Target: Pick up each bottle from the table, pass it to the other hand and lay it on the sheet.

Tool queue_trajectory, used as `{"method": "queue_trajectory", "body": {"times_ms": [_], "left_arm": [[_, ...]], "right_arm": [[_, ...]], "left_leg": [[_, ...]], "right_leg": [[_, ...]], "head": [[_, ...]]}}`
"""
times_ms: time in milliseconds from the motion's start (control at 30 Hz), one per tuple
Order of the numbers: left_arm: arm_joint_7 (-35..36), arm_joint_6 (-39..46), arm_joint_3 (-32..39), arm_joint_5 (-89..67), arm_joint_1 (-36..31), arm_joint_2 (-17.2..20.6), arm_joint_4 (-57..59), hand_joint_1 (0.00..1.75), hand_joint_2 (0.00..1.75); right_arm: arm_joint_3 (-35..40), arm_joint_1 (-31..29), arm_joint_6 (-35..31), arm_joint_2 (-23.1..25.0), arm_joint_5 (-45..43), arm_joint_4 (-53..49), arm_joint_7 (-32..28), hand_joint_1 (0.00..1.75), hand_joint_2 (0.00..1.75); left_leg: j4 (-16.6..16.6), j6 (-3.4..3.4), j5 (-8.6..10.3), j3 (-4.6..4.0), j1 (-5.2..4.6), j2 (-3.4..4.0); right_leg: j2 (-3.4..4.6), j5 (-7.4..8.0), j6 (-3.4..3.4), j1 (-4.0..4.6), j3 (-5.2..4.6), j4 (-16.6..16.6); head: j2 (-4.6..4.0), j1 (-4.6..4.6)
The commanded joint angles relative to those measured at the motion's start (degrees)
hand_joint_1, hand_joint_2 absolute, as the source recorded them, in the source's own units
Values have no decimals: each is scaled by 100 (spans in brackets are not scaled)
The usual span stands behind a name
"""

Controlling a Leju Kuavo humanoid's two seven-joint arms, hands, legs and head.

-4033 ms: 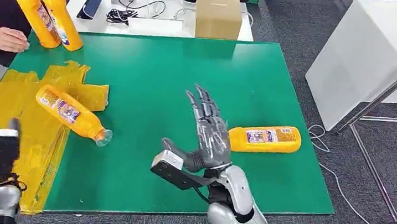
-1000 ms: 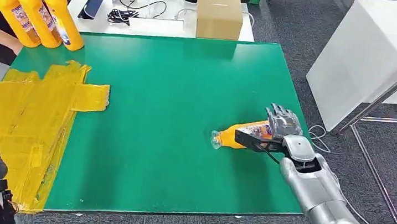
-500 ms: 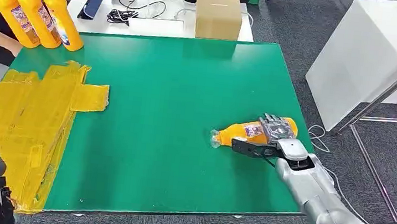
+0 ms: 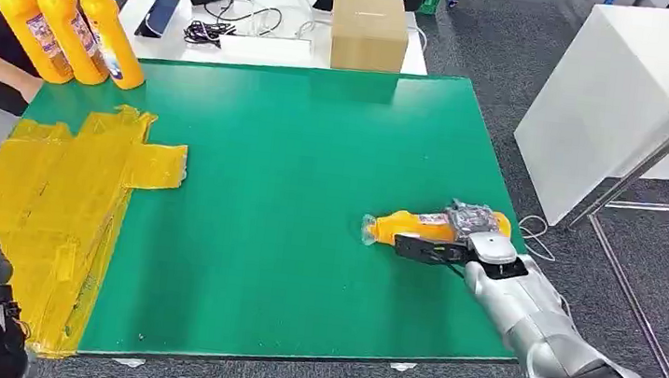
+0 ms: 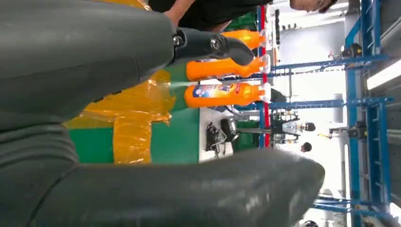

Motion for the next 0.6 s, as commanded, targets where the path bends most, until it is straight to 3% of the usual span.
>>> {"method": "queue_trajectory", "body": {"times_ms": [33,467,567,600], "left_arm": [[-20,52,-211,186,-322,266,525,0,0],[-67,56,-300,343,-483,323,654,0,0],[29,-17,-285,398,-272,387,714,0,0],[124,-394,-335,686,-210,462,682,0,0]], "right_arm": [[304,-52,342,122,4,901,-64,175,175],[275,-40,510,6,-172,851,-243,175,175],[-367,34,338,130,-964,690,-564,175,175],[-509,5,172,268,-1271,454,-765,175,175]], "left_leg": [[-9,-10,8,6,9,-14],[-8,-10,9,13,10,-25],[-8,-9,6,19,9,-20],[-10,-8,6,21,7,-14]], "right_leg": [[-14,6,-2,8,13,-15],[-25,4,-2,8,9,-18],[-20,3,-2,8,15,-18],[-14,4,-2,6,12,-18]], "head": [[0,0],[0,0],[0,0],[0,0]]}}
